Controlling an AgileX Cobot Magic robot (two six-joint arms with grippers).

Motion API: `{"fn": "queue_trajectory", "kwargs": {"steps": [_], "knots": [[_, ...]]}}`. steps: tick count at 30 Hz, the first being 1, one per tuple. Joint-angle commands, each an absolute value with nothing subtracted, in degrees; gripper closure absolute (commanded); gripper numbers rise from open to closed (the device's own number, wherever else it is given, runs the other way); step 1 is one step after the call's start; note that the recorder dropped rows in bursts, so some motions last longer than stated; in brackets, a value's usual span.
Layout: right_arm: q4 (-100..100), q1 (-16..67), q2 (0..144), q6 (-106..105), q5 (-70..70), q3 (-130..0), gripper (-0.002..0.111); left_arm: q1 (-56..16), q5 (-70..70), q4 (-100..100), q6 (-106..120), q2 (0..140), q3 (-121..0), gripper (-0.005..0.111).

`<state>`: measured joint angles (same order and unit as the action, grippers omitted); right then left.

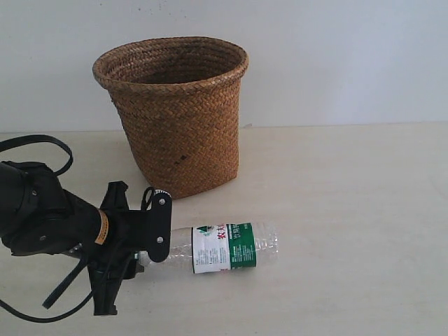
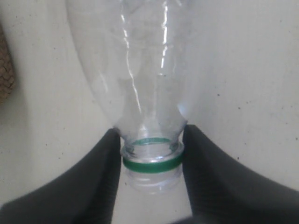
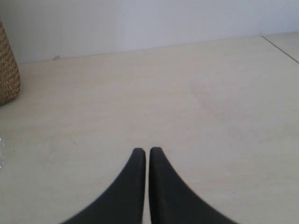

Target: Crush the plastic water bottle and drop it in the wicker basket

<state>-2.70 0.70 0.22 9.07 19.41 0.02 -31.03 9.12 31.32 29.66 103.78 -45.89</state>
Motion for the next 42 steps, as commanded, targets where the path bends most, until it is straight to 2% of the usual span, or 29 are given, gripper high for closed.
{"fn": "queue_trajectory", "kwargs": {"steps": [1, 15, 25, 32, 34, 36, 39, 41, 42], "knots": [[-3.07, 0.53, 0.0, 8.85, 19.02, 0.0, 0.108, -31.13, 8.54, 30.85, 29.39, 104.22, -46.03, 0.103], [-4.7, 0.53, 0.0, 6.82, 16.79, 0.0, 0.108, -31.13, 7.36, 30.85, 29.39, 104.22, -46.03, 0.103], [1.57, 0.53, 0.0, 13.1, -3.68, 0.0, 0.108, -31.13, 7.36, 30.85, 29.39, 104.22, -46.03, 0.103], [11.59, 0.53, 0.0, 37.42, -21.1, 0.0, 0.108, -31.13, 7.36, 30.85, 29.39, 104.22, -46.03, 0.103], [5.93, 0.53, 0.0, 38.59, -22.07, 0.0, 0.108, -31.13, 7.36, 30.85, 29.39, 104.22, -46.03, 0.103], [-7.82, 0.53, 0.0, 43.7, -18.57, -3.34, 0.108, -31.13, 7.36, 30.85, 29.39, 104.22, -46.03, 0.103], [-22.86, 0.53, 3.05, 58.49, -14.68, -10.13, 0.108, -31.13, 7.22, 31.6, 29.39, 104.22, -46.03, 0.103], [-37.27, 0.53, 7.78, 72.15, -18.0, -13.72, 0.108, -31.13, 7.22, 32.17, 29.6, 104.22, -46.03, 0.103], [-50.55, 0.53, 14.29, 86.31, -25.92, -16.98, 0.108, -31.13, 7.33, 32.14, 29.6, 104.12, -46.03, 0.103]]}}
